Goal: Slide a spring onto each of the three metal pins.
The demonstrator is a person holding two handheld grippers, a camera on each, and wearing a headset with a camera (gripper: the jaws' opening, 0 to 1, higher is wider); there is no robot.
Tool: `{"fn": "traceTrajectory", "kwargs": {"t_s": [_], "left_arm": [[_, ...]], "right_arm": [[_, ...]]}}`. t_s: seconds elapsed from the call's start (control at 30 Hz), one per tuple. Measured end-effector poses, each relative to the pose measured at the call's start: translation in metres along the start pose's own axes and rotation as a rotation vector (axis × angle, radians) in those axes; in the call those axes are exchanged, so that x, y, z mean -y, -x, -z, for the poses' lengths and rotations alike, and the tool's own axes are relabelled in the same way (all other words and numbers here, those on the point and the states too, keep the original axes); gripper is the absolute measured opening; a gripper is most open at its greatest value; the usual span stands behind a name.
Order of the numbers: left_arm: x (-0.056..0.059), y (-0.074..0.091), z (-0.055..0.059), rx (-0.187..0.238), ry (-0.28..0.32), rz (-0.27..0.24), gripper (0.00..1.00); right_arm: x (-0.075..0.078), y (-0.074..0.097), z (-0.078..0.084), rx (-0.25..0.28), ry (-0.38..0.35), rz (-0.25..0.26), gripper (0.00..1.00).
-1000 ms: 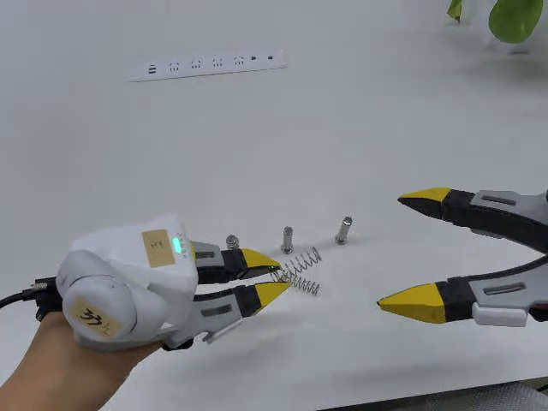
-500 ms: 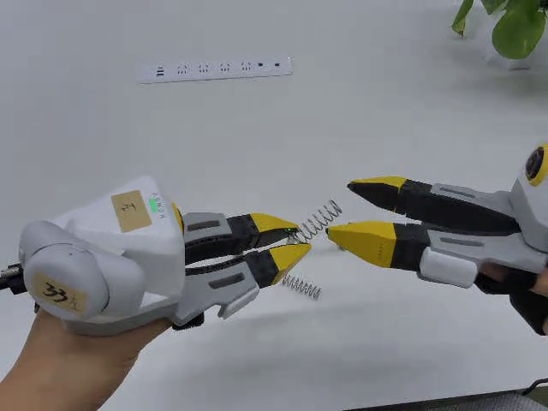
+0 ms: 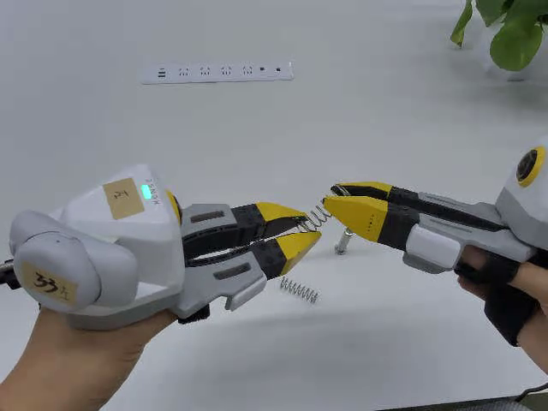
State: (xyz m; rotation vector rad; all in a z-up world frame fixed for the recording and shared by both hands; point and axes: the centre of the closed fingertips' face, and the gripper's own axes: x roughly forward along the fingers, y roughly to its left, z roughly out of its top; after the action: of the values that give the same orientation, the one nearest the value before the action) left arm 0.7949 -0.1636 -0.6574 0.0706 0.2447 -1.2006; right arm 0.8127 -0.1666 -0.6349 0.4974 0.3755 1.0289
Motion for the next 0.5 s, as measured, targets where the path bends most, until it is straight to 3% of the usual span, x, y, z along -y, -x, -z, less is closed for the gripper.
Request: {"fn": "traceTrajectory", "kwargs": {"t_s": [0.5], "left_arm": [[0.0034,-0.0030,0.0032,-0.020,-0.008,0.022,0.11]], "right_arm": [[-0.0045,-0.0001,0.0029,-0.041,0.061,0.002,0.12]]}}
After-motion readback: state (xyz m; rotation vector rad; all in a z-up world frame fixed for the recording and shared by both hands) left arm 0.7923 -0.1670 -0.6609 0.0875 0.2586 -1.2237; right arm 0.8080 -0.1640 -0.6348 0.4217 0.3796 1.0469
